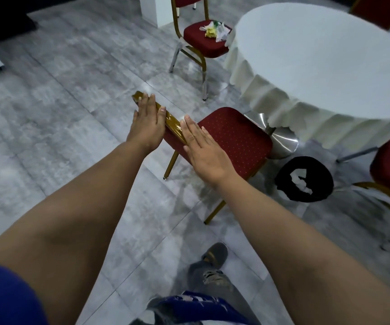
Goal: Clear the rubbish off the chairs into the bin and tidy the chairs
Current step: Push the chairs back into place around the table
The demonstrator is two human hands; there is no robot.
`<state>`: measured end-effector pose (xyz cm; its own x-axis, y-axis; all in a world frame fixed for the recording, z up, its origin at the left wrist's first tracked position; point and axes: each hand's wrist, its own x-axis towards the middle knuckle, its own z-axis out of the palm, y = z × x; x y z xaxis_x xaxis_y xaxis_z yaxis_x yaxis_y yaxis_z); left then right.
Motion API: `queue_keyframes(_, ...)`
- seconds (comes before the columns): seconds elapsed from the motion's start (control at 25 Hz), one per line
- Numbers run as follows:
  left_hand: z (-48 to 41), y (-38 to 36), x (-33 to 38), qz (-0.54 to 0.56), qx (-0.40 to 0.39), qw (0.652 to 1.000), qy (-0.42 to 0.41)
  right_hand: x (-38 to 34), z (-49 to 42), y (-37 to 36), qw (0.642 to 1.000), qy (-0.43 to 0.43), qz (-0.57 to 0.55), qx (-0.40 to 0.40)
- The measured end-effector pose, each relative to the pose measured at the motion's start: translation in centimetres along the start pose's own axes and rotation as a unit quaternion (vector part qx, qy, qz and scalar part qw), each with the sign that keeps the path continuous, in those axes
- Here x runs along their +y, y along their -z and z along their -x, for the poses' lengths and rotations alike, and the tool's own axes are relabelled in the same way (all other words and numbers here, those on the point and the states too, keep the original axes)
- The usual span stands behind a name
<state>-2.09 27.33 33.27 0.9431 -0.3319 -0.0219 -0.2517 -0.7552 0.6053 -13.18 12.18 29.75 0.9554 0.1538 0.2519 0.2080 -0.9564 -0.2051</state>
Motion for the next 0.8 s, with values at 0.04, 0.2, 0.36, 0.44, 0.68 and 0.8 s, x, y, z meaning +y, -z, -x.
queue_keyframes(0.04,-1.1,-0.4,0.7,-0.002,-0.003,1.000,-0.001,1.1,-0.5,0.2,1.000,-0.003,-0.001,-0.001)
queue_keyframes(0.2,-4.9,-2.0,3.6,-0.002,-0.003,1.000,-0.002,5.5,-2.3,0.9,1.000,-0.010,-0.007,-0.003)
queue_keyframes(0.36,-8.1,-3.9,6.2,-0.006,-0.009,1.000,-0.004,10.0,-3.3,1.6,1.000,-0.011,-0.002,-0.011)
queue_keyframes(0.44,-9.7,-4.8,7.4,-0.005,-0.010,1.000,-0.009,11.8,-3.9,1.9,1.000,-0.015,0.005,-0.007)
queue_keyframes(0.68,-13.7,-6.5,10.3,0.003,-0.025,0.999,-0.023,16.1,-5.3,2.2,0.998,-0.034,0.038,0.021)
queue_keyframes(0.8,-16.1,-7.0,11.0,0.004,-0.036,0.999,-0.029,17.6,-6.8,2.2,0.997,-0.055,0.060,0.008)
